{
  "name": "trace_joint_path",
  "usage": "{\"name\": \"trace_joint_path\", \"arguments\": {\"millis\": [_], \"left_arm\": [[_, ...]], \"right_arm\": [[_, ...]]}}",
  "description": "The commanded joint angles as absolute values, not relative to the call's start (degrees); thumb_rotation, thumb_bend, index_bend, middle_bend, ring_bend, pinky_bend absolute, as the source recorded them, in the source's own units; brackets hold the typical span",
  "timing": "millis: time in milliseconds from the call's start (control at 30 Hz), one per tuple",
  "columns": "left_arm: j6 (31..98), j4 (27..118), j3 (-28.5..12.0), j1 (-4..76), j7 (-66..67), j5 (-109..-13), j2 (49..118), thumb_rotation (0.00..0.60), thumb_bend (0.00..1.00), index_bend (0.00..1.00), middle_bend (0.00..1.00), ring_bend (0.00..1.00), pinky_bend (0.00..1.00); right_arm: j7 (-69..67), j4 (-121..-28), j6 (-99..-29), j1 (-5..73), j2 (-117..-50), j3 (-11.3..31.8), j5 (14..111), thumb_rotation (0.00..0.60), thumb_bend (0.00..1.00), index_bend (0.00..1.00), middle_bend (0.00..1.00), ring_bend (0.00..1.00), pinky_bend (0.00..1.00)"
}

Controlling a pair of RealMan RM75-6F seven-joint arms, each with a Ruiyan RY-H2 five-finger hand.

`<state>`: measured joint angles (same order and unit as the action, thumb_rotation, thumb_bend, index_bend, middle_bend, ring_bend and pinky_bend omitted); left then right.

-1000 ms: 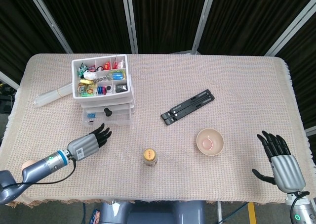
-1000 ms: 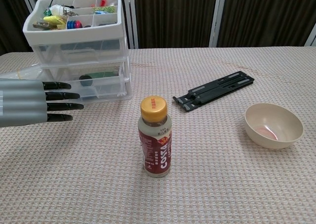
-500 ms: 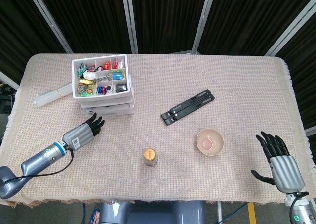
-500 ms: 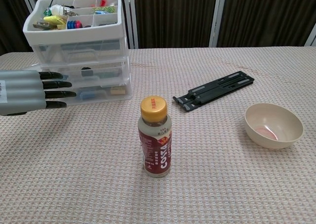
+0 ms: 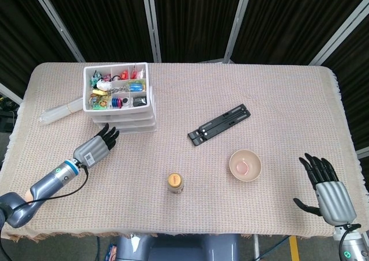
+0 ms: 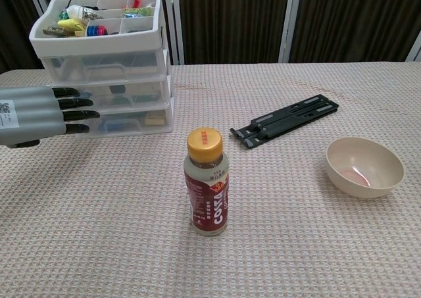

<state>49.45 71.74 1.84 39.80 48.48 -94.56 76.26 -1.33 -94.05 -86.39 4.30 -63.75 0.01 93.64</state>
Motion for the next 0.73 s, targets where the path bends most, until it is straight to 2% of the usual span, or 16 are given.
{"name": "trace_joint_path", "arguments": {"millis": [33, 233, 367, 467, 600, 733], "left_arm": [[54.79, 76.17, 2.34, 37.53, 45.87, -95.7, 74.78, 0.6, 0.38, 0.18, 0.03, 0.0, 0.09], [67.47, 85.36, 1.92, 30.1, 40.01, -93.93, 73.26, 0.6, 0.36, 0.15, 0.02, 0.0, 0.08], [76.53, 91.18, 1.32, 24.08, 35.13, -91.45, 71.84, 0.6, 0.24, 0.05, 0.0, 0.0, 0.03], [80.88, 94.91, 1.32, 20.39, 31.14, -89.11, 70.55, 0.6, 0.15, 0.0, 0.0, 0.0, 0.0], [86.46, 99.64, 2.48, 15.15, 26.11, -87.42, 67.49, 0.6, 0.1, 0.0, 0.0, 0.0, 0.0], [90.67, 99.36, 4.3, 11.3, 24.79, -89.04, 65.84, 0.6, 0.09, 0.0, 0.0, 0.0, 0.0]], "right_arm": [[-1.29, -94.02, -86.27, 4.35, -63.75, 0.02, 93.56, 0.6, 0.08, 0.02, 0.0, 0.0, 0.0], [-1.18, -94.04, -86.3, 4.4, -63.72, 0.24, 93.36, 0.6, 0.08, 0.02, 0.0, 0.0, 0.0], [-1.3, -94.03, -86.18, 4.43, -63.8, 0.28, 93.2, 0.6, 0.08, 0.02, 0.0, 0.0, 0.0], [-1.56, -94.26, -85.81, 4.53, -63.83, 0.34, 92.82, 0.6, 0.08, 0.02, 0.0, 0.0, 0.0], [-1.08, -94.23, -86.01, 4.69, -64.12, 0.63, 92.94, 0.6, 0.08, 0.02, 0.0, 0.0, 0.0], [-0.61, -94.3, -85.71, 4.83, -64.45, 0.57, 92.97, 0.6, 0.08, 0.02, 0.0, 0.0, 0.0]]}}
